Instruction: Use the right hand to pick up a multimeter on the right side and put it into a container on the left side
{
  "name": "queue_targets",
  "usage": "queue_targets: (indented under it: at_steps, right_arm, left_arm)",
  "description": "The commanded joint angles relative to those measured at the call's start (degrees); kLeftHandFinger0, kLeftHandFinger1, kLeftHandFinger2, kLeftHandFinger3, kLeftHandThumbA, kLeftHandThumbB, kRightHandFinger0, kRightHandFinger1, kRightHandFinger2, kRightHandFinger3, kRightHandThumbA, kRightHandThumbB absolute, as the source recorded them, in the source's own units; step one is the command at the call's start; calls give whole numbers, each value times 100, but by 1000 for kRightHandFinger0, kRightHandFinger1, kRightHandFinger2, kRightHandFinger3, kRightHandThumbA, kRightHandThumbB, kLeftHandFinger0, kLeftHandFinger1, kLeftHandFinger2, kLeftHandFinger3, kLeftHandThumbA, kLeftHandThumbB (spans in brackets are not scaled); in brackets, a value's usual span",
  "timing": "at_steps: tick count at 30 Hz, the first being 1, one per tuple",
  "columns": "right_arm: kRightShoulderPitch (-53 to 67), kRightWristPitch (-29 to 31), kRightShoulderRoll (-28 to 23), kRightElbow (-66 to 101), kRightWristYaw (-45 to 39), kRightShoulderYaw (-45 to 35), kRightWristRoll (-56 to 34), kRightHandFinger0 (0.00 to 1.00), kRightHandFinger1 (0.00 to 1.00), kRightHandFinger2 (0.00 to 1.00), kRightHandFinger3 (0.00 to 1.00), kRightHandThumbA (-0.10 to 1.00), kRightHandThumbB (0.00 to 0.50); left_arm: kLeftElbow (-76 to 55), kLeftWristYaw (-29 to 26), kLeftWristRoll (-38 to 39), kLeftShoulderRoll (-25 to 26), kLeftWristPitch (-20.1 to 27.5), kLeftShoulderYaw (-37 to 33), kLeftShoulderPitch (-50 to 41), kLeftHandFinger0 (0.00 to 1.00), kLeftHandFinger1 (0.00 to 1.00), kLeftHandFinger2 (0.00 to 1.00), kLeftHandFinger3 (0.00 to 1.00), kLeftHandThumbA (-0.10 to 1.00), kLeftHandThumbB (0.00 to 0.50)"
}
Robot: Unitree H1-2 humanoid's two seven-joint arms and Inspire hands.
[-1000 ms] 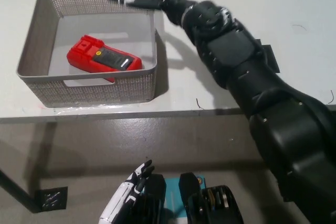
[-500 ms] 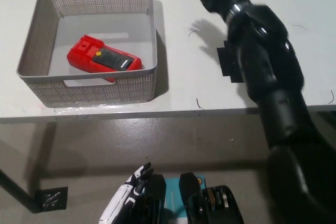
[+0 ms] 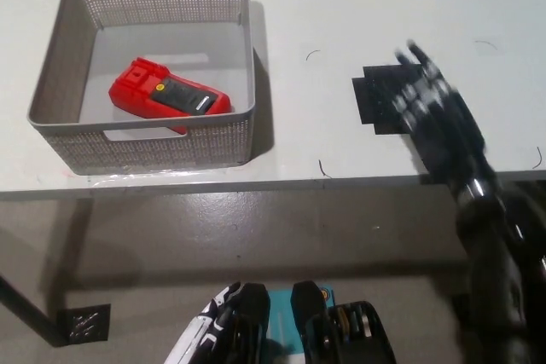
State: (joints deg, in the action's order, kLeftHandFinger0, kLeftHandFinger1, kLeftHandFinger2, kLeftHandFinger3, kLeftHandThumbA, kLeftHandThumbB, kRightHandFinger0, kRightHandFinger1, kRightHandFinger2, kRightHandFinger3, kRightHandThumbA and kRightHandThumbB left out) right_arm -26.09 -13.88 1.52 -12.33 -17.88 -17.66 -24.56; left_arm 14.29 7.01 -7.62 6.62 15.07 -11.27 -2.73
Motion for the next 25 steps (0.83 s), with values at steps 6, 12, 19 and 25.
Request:
queue_targets:
  at_steps: [6,12,19,25]
  right_arm:
    - [3245,-522,-596,4086,-1867,598,-2815,1000,1000,1000,1000,1000,500]
    - [3718,-395,-696,3691,-1975,779,-2596,1000,1000,1000,1000,1000,500]
    - [3799,-3,-936,2608,-1979,1030,-1849,1000,1000,1000,1000,1000,500]
    - [3709,283,-983,1447,-2127,1172,-1587,1000,1000,1000,1000,1000,500]
  left_arm:
    - [113,-107,388,-71,555,299,-267,1000,1000,1000,1000,1000,386]
    - [236,-174,264,-121,629,338,-319,1000,1000,1000,1000,1000,366]
    - [274,-172,288,-171,664,389,-385,1000,1000,1000,1000,1000,388]
    - [264,-95,349,-172,719,452,-414,1000,1000,1000,1000,1000,389]
